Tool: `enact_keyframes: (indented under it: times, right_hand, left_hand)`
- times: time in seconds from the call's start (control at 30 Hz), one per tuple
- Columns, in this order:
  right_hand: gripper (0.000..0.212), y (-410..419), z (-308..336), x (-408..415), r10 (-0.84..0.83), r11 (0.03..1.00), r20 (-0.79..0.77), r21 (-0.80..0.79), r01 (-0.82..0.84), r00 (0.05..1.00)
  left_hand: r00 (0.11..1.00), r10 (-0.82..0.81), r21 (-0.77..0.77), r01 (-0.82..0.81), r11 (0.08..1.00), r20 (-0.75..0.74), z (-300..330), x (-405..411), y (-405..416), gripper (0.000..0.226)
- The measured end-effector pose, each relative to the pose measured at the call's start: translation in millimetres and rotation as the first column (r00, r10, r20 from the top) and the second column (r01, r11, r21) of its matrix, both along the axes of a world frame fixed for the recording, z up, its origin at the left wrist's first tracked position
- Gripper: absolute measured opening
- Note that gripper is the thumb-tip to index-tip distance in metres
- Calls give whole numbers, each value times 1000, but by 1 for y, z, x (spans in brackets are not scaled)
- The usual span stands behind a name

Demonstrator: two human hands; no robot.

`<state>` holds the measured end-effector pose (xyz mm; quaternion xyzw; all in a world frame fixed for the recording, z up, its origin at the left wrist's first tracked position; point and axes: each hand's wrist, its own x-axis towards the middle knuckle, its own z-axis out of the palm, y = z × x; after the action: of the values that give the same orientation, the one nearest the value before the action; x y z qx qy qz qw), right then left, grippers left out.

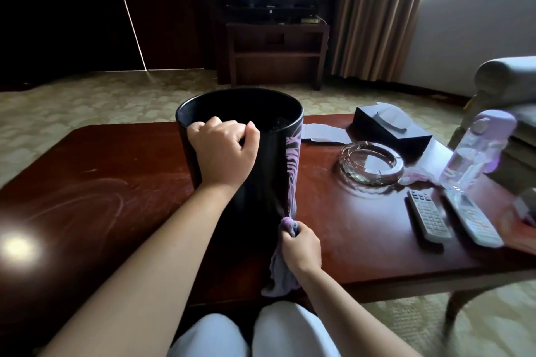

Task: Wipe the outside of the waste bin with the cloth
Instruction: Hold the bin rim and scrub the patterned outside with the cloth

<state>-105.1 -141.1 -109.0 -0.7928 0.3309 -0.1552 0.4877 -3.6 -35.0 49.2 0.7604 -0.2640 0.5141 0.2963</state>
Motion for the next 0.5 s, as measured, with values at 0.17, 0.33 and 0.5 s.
enact_keyframes:
  times: [0.17, 0.33, 0.5]
  right_hand:
    - [16, -11, -2, -9, -105, 925, 273, 380, -7, 956]
    - [22, -16, 3, -22, -95, 859, 381, 498, -118, 920]
    - [19, -14, 3, -20, -96, 852, 413, 504, -140, 906]
  left_hand:
    - [995, -95, 26, 96, 995, -40, 2, 11, 14, 44]
    - [975, -201, 49, 207, 977, -96, 10, 20, 25, 41]
    - [997, -68, 132, 74, 989, -49, 9, 19, 31, 40]
